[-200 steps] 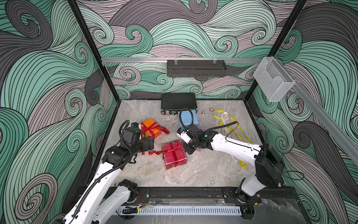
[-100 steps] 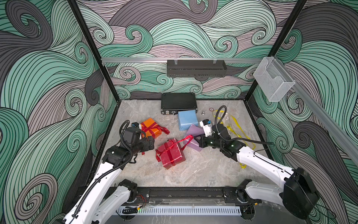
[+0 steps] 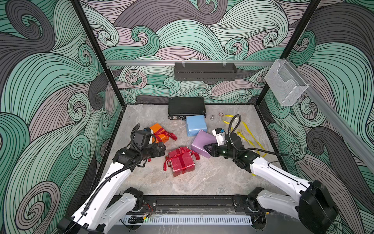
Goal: Untie the ribbon bows on the gift boxes
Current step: Pull the ribbon from the gift box.
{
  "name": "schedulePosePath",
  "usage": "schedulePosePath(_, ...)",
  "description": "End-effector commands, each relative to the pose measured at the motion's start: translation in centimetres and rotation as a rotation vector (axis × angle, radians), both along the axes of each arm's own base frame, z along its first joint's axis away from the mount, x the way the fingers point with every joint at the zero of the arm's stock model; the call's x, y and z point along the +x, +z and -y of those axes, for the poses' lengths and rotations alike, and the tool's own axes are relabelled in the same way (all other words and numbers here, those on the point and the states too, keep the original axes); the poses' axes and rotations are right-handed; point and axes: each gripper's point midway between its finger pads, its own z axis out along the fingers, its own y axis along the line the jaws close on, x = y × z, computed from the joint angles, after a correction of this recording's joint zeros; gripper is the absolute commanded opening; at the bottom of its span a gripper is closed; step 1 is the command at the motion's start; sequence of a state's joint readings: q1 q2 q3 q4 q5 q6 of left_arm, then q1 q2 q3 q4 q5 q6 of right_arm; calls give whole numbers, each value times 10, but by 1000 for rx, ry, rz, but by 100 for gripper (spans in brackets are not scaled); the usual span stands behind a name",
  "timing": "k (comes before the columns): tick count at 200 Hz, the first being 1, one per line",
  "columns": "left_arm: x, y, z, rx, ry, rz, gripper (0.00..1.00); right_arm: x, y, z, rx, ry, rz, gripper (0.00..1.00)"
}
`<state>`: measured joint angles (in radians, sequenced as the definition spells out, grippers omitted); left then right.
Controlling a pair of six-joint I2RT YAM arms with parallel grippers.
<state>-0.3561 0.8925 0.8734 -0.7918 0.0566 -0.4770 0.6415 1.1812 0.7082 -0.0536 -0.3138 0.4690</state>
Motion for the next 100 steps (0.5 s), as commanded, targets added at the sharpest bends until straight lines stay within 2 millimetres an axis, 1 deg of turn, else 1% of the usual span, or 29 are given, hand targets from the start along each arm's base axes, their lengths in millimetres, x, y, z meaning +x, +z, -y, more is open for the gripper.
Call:
schedulePosePath(1, -1, 6, 1, 3, -15, 24, 90, -21, -11, -24, -203, 194, -3, 41)
schedulePosePath(8, -2, 7, 0, 7, -13, 30, 90, -23, -17, -32, -259, 244, -8, 45)
schedulePosePath(10, -2, 7, -1, 7, -11, 31, 90, -25, -22, -32, -285, 257, -22, 46)
schedulePosePath(18, -2, 8, -2, 10, -9, 39, 90, -27, -29, -36, -354, 295, -38, 49)
schedulePosePath(35, -2, 8, -3, 12, 1, 48, 90, -24, -41, -45, -442, 350, -53, 58)
schedulePosePath(46, -1, 7, -3, 11, 1, 50, 90, -21, -47, -51, -482, 380, -51, 61)
schedulePosePath(55, -1, 7, -3, 12, -1, 47, 90, -14, -51, -53, -515, 377, -37, 64)
schedulePosePath(73, -1, 5, -2, 12, -4, 38, 90, -5, -54, -59, -532, 372, -22, 67)
schedulePosePath(83, -1, 5, -1, 12, -5, 35, 90, -3, -55, -64, -527, 377, -20, 68)
schedulePosePath(100, -1, 3, 0, 10, -10, 28, 90, -1, -58, -69, -523, 380, -16, 73)
